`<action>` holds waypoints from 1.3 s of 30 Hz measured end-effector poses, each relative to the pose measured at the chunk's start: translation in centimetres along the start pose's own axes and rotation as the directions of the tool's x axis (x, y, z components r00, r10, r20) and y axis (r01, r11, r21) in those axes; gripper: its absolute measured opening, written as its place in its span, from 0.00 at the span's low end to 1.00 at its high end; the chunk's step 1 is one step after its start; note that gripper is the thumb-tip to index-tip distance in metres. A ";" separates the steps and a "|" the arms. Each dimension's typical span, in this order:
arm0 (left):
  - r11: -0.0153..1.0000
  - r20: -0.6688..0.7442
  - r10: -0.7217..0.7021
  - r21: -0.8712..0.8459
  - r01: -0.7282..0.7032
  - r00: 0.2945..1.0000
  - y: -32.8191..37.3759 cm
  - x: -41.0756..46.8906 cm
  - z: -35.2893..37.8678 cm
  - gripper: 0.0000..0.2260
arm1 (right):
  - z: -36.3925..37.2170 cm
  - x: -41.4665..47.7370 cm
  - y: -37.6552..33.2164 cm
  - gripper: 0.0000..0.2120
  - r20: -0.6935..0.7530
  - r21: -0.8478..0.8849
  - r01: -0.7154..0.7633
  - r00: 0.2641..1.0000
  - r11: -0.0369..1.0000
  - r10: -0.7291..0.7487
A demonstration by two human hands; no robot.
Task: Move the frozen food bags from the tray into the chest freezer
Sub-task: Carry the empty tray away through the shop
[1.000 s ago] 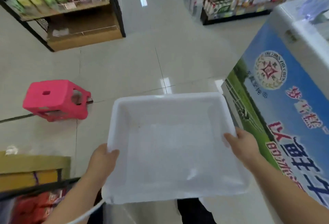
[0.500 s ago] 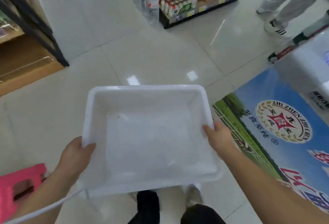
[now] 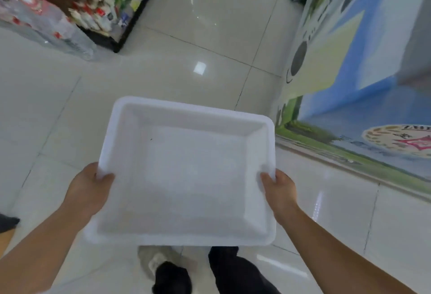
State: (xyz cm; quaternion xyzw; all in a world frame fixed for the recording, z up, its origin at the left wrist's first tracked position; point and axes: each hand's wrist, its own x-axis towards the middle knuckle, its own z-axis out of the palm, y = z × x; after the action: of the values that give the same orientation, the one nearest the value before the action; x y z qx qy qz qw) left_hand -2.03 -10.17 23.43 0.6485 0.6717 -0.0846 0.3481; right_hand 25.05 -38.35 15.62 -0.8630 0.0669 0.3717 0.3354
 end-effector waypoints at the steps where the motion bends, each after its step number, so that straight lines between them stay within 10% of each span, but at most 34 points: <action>1: 0.999 0.033 0.029 0.037 -0.030 0.999 0.9 2.1 0.2 0.09 | 0.9 0.4 0.7 0.07 -0.017 0.048 -0.051 0.999 0.998 0.052; 8: 0.890 0.307 0.268 0.283 -0.357 0.913 9.0 15.6 4.3 0.12 | 6.9 0.9 4.5 0.05 -0.167 0.377 -0.303 0.907 0.875 0.386; 15: 0.638 0.598 0.437 0.321 -0.700 0.672 16.3 24.4 12.5 0.17 | 16.7 0.6 8.6 0.10 -0.231 0.714 -0.371 0.676 0.594 0.700; 31: 0.083 0.806 0.537 0.242 -0.967 0.248 22.2 30.0 30.3 0.20 | 35.4 4.3 12.9 0.08 -0.025 1.000 0.002 0.440 0.027 0.898; 35: -0.015 0.817 0.532 0.273 -0.962 0.223 23.2 31.1 32.0 0.25 | 36.5 6.0 12.4 0.07 -0.017 0.998 0.060 0.473 -0.013 0.881; 39: -0.038 0.837 0.414 0.410 -0.911 0.359 23.3 31.0 32.7 0.35 | 37.1 6.7 11.9 0.07 -0.018 0.998 0.059 0.502 -0.014 0.865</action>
State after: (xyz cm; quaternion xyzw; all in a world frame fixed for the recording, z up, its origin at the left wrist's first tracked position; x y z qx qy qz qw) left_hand 33.94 -0.07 -10.92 0.9199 -0.0233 -0.3774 0.1037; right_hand 3.35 -23.19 -13.78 -0.4198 0.6875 -0.0246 0.5921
